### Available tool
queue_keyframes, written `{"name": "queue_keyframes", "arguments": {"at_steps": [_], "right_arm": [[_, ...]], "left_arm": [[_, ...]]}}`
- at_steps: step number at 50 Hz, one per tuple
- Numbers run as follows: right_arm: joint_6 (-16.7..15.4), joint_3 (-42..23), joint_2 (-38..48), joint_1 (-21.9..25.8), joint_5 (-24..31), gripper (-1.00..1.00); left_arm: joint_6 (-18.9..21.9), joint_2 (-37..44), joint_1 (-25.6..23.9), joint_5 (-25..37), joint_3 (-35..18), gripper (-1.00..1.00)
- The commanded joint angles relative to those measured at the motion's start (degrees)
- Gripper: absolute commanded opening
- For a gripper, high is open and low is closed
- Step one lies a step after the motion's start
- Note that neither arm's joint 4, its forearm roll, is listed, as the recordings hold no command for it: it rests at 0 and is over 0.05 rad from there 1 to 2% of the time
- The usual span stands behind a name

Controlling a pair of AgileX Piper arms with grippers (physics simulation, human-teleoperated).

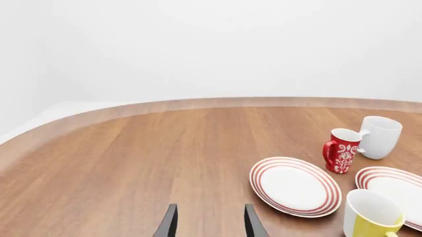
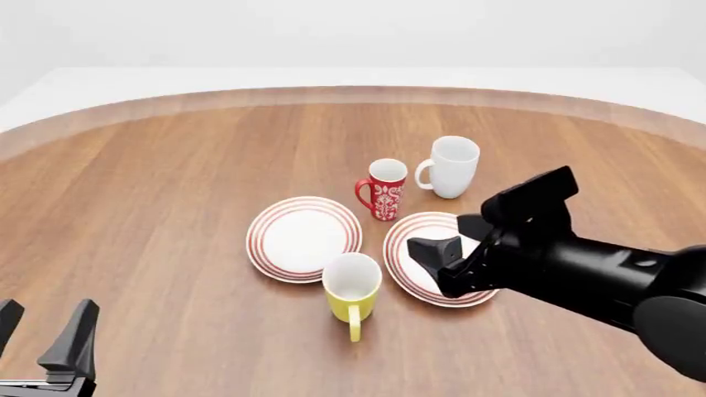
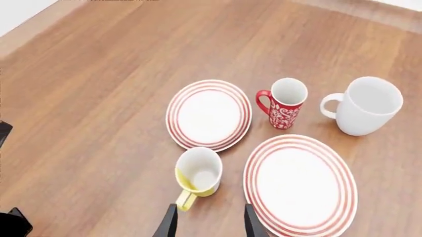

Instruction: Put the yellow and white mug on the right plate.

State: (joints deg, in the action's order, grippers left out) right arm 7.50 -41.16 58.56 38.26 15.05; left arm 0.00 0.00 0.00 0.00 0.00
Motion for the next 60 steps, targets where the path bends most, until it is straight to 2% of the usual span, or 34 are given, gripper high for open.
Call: {"name": "queue_keyframes", "arguments": {"at_steps": [1, 7, 8, 9, 10, 11, 17, 20, 23, 25, 26, 35, 36, 37, 38, 40, 46, 60], "right_arm": [[-0.4, 0.0, -0.4, 0.3, -0.3, 1.00], [-0.3, -0.1, -0.8, -0.1, -0.1, 1.00], [1.1, -0.2, -0.9, 0.4, 0.0, 1.00], [0.9, -0.2, -0.7, 0.8, 0.0, 1.00], [2.8, -0.2, -0.5, 1.6, 0.0, 1.00], [2.5, -0.3, -0.4, 1.7, 0.2, 1.00], [5.3, -1.5, 0.8, 3.1, 1.5, 1.00], [8.8, -2.3, 2.8, 4.3, 1.6, 1.00], [10.3, -2.6, 4.3, 4.7, 1.3, 1.00], [10.0, -3.1, 5.8, 5.3, 1.5, 1.00], [11.7, -3.0, 6.5, 5.9, 1.6, 1.00], [14.7, -5.4, 9.2, 7.6, 3.9, 1.00], [15.6, -5.3, 11.1, 5.9, 5.9, 1.00], [14.5, -6.1, 11.9, 6.3, 6.4, 1.00], [17.9, -6.3, 11.7, 8.1, 5.7, 1.00], [17.3, -7.2, 13.3, 8.6, 6.7, 1.00], [18.5, -9.9, 15.3, 8.9, 9.1, 1.00], [18.5, -16.2, 17.5, 9.7, 16.5, 1.00]], "left_arm": [[0.0, 0.0, 0.0, 0.0, 0.0, 1.00], [0.0, 0.0, 0.0, 0.0, 0.0, 1.00], [0.0, 0.0, 0.0, 0.0, 0.0, 1.00], [0.0, 0.0, 0.0, 0.0, 0.0, 1.00], [0.0, 0.0, 0.0, 0.0, 0.0, 1.00], [0.0, 0.0, 0.0, 0.0, 0.0, 1.00], [0.0, 0.0, 0.0, 0.0, 0.0, 1.00], [0.0, 0.0, 0.0, 0.0, 0.0, 1.00], [0.0, 0.0, 0.0, 0.0, 0.0, 1.00], [0.0, 0.0, 0.0, 0.0, 0.0, 1.00], [0.0, 0.0, 0.0, 0.0, 0.0, 1.00], [0.0, 0.0, 0.0, 0.0, 0.0, 1.00], [0.0, 0.0, 0.0, 0.0, 0.0, 1.00], [0.0, 0.0, 0.0, 0.0, 0.0, 1.00], [0.0, 0.0, 0.0, 0.0, 0.0, 1.00], [0.0, 0.0, 0.0, 0.0, 0.0, 1.00], [0.0, 0.0, 0.0, 0.0, 0.0, 1.00], [0.0, 0.0, 0.0, 0.0, 0.0, 1.00]]}}
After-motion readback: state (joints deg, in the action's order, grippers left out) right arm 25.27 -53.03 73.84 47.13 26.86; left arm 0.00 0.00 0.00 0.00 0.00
